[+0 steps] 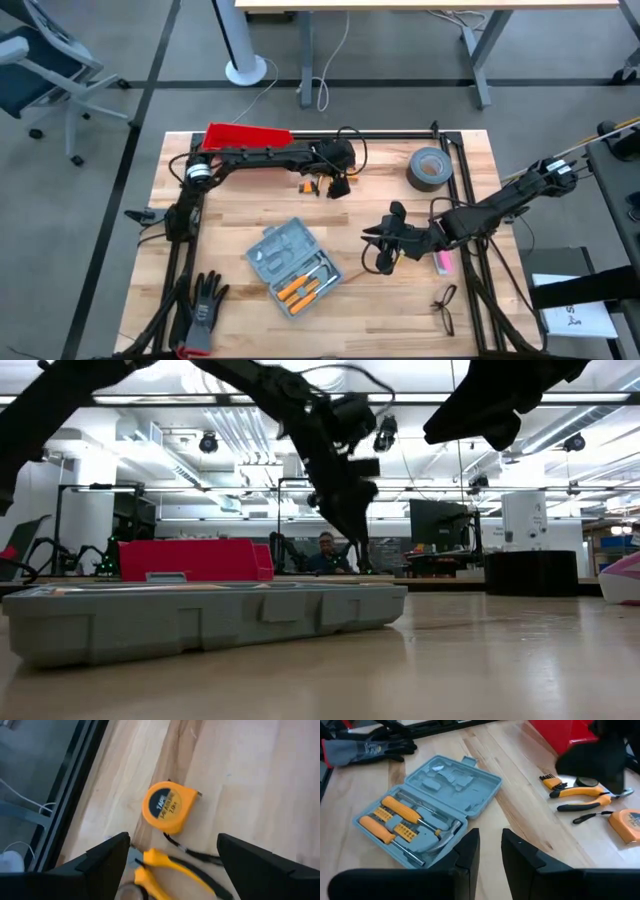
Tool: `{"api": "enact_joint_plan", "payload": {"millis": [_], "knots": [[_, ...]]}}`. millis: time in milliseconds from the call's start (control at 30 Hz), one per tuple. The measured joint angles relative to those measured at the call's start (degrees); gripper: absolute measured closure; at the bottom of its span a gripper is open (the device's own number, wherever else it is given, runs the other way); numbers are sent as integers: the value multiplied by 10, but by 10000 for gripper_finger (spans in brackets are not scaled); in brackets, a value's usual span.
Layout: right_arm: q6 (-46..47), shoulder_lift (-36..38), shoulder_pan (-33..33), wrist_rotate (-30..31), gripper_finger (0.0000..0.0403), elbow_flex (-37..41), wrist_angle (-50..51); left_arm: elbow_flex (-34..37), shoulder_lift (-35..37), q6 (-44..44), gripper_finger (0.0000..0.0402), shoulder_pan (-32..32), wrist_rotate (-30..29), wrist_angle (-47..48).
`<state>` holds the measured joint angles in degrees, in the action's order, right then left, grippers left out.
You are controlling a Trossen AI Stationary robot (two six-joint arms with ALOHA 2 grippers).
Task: Prefit tool cases
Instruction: Remove the hammer from the gray toolbox
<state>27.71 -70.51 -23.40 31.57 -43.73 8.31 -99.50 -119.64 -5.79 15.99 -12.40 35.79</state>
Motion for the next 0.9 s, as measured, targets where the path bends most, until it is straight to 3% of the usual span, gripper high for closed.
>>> {"api": "enact_joint_plan", "payload": {"millis": [267, 467, 700, 900], "knots": [[-3, 6, -13, 0, 346, 0, 2, 4, 72, -2, 89, -32, 49, 115], [-6, 6, -23, 0, 333, 0, 3, 26, 132, -6, 90, -79, 57, 147], [-3, -17, -26, -28, 337, 0, -8, 107, 221, 18, 94, -133, 61, 149], [1, -67, -23, -67, 335, 0, -42, 222, 308, 100, 94, -165, 63, 119]]}}
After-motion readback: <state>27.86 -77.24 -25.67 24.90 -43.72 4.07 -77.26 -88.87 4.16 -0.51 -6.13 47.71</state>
